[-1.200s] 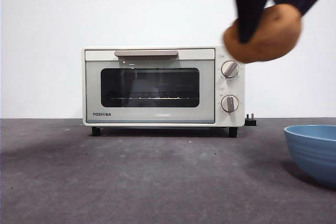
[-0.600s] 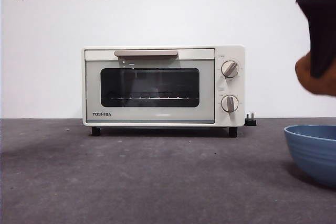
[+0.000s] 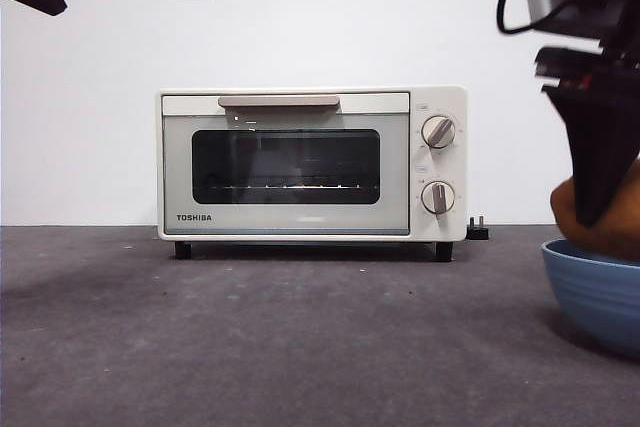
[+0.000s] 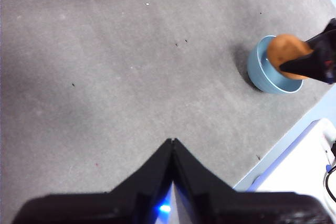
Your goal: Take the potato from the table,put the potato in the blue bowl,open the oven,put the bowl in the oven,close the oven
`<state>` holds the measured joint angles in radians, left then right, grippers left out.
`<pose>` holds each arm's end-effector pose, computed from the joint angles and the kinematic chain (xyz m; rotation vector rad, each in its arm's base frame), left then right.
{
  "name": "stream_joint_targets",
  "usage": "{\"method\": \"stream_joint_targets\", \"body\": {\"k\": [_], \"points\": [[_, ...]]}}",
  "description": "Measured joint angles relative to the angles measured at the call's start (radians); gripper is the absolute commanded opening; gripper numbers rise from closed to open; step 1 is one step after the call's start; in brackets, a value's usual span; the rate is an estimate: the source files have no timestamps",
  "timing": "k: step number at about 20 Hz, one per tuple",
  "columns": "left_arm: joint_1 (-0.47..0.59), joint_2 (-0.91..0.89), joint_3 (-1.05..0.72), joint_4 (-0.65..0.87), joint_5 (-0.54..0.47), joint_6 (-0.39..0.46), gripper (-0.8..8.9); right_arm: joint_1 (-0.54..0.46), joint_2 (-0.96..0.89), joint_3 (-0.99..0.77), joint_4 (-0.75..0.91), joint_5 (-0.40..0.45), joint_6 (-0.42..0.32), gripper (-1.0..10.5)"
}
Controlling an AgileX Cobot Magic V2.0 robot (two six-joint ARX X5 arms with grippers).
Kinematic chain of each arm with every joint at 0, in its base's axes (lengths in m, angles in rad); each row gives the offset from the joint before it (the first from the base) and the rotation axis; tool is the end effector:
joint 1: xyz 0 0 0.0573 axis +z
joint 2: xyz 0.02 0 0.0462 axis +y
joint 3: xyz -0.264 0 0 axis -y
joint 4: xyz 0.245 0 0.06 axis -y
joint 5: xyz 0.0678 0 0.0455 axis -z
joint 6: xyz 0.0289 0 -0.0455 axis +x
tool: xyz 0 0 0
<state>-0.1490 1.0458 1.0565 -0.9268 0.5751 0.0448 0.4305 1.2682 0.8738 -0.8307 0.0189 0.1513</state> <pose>0.1837 -0.0435 0.3215 -0.1579 0.8982 -0.6917 0.2032 0.0927 0.2258 -0.1437 1.2222 0.2659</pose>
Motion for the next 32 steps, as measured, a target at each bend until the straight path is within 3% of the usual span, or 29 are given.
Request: {"method": "stream_joint_targets", "body": {"k": [1,4,10,14,32], "points": [[0.0,0.0,0.0,0.0,0.0,0.0,-0.05,0.0,0.016,0.0,0.004,0.0,0.002,0.2],[0.0,0.0,0.0,0.0,0.0,0.0,-0.05,0.0,0.067,0.0,0.013,0.011,0.016,2.4],[0.0,0.0,0.0,0.0,0.0,0.0,-0.05,0.0,0.087,-0.001,0.014,0.013,0.042,2.6],[0.0,0.0,0.0,0.0,0.0,0.0,-0.05,0.0,0.087,-0.001,0.016,0.019,0.047,4.8],[0.0,0.0,0.0,0.034,0.0,0.0,-0.05,0.0,0.019,0.016,-0.034,0.038,0.048,4.8]]}}
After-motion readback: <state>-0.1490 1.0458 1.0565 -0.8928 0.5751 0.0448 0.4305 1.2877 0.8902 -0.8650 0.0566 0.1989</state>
